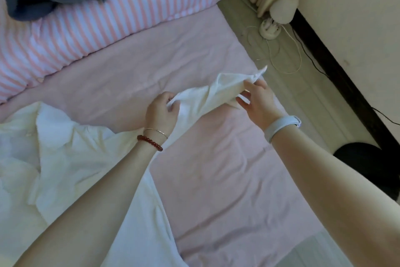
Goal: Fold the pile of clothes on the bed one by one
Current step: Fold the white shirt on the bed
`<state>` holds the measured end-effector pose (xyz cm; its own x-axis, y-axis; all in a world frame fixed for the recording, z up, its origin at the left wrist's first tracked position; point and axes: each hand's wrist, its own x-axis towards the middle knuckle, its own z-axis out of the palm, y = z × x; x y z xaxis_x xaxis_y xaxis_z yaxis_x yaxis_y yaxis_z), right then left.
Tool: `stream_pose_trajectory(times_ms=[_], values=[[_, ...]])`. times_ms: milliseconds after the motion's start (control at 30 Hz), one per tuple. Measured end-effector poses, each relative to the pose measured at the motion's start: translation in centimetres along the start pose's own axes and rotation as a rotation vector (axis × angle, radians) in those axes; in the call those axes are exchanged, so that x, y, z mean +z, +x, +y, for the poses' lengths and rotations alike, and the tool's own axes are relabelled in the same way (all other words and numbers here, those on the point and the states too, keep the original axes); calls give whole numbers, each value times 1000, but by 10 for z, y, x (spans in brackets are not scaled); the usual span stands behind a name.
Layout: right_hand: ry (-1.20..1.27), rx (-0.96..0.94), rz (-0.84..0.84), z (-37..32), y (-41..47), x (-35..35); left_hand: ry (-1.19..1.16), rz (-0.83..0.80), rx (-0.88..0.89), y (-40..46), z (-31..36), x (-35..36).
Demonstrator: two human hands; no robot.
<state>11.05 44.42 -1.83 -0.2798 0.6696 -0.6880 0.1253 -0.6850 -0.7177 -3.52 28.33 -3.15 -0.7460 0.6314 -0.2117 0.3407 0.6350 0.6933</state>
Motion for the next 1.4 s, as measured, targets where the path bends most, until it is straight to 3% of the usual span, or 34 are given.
stream_pose_trajectory(times_ms=[67, 100, 167, 233, 300, 400, 467, 533, 600, 667, 733, 900, 1000, 1133, 1233, 1300, 1400], values=[[49, -73, -26, -11, 3, -12, 27, 144, 289, -12, 16, -1], [68, -70, 39, -12, 6, -20, 49, 121, 410, -19, 19, 0], [87, 11, 198, -4, 13, -35, 165, -109, 547, -29, 16, 8], [111, 114, 272, 9, 18, -47, 317, -401, 515, -33, 8, 21], [146, 159, 289, 21, 20, -56, 376, -515, 516, -36, 0, 32], [132, 156, 268, 29, 22, -55, 317, -322, 534, -31, -4, 36], [111, 158, 217, 30, 28, -45, 382, -122, 480, -18, -7, 33], [65, 148, 149, 25, 35, -29, 513, -26, 276, -3, -8, 25], [13, 162, 116, 16, 44, -13, 584, -119, 13, 13, -12, 16], [-1, 201, 150, 8, 54, -2, 596, -227, -99, 26, -18, 9], [46, 218, 215, 2, 60, 6, 580, -239, -57, 34, -16, 6], [136, 60, 296, 5, 57, -19, 481, 60, 86, 25, -1, 16], [219, 110, 374, 22, 45, -58, 495, 101, 144, 5, 3, 31], [416, 229, 397, 43, 26, -81, 554, 48, 129, -43, -6, 45], [525, 213, 430, 46, 12, -78, 579, -140, -25, -71, -19, 47], [462, 121, 462, 47, 7, -75, 558, -310, -144, -70, -31, 45], [226, -82, 417, 45, -9, -59, 471, -478, -177, -51, -37, 31]])
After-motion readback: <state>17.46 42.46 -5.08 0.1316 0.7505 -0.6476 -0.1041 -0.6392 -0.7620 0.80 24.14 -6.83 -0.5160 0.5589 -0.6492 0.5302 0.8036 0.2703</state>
